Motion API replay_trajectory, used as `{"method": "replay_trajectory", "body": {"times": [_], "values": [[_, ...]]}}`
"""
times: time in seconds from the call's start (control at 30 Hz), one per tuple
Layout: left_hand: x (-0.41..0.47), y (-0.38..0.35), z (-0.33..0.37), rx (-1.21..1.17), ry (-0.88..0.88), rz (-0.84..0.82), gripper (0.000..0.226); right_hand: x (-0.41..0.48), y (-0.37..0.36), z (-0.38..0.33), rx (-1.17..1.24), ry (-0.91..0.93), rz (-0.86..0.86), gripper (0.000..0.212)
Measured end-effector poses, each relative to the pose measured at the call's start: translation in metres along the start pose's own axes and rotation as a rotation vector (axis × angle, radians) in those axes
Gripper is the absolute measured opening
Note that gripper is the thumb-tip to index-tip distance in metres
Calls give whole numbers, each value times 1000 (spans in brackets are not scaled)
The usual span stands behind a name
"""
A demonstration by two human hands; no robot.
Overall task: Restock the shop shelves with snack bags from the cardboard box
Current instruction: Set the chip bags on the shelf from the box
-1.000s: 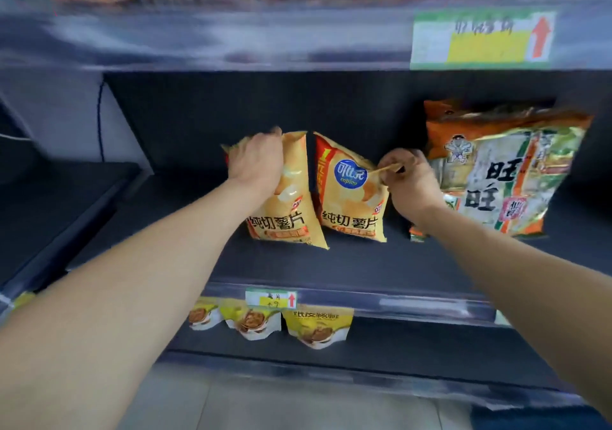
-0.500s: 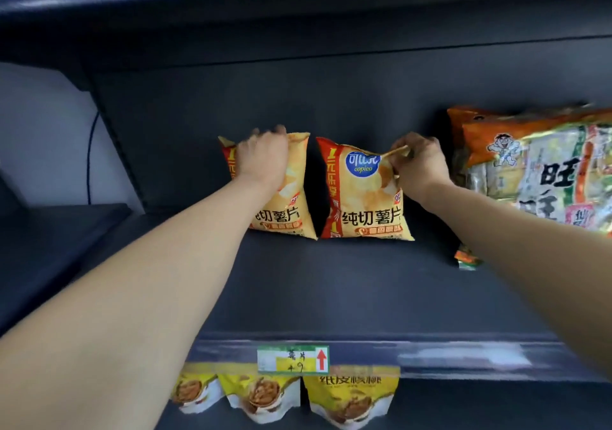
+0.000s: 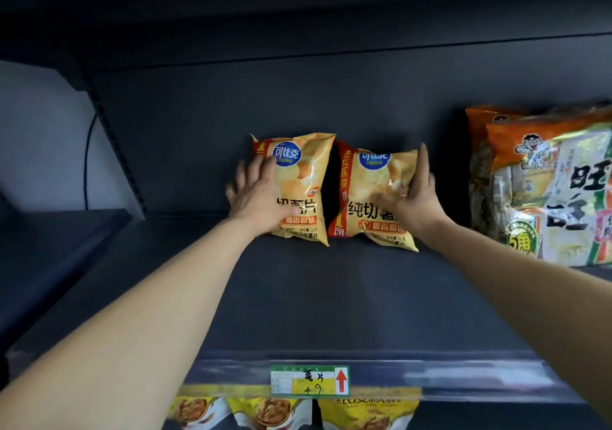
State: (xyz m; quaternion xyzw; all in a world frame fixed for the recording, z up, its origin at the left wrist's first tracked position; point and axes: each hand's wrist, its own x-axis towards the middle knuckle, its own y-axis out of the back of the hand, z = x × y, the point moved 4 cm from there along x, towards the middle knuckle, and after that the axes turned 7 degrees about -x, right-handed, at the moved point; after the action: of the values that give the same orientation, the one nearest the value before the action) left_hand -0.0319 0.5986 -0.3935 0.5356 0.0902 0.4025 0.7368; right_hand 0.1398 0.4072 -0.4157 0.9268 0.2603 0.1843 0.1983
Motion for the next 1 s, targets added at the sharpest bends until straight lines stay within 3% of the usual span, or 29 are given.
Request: {"method": "replay_trajectory", "body": {"times": [0.1, 0.27, 0.47, 0.67, 0.77, 0.9, 1.0], "values": [[-7, -18, -12, -142, 125, -33, 120, -2, -12, 16, -86, -8, -8, 125], [-7, -34, -24, -514, 324, -37, 132, -3, -20, 37, -184, -245, -97, 127], [-10, -39, -30, -560, 368, 73, 124, 0, -24, 36, -324, -226, -113, 108], [-14, -27, -46, -536, 377, 199, 112, -2, -38, 21, -212, -149, -109, 92], [-13, -24, -46, -517, 350, 208, 108, -3, -45, 19, -236, -131, -103, 82], [-11, -25, -45, -497, 337, 214, 104, -8, -49, 22, -339, -203, -101, 52], [-12, -25, -45, -481, 325, 218, 103, -11, -46, 21, -385, -231, -102, 53]]}}
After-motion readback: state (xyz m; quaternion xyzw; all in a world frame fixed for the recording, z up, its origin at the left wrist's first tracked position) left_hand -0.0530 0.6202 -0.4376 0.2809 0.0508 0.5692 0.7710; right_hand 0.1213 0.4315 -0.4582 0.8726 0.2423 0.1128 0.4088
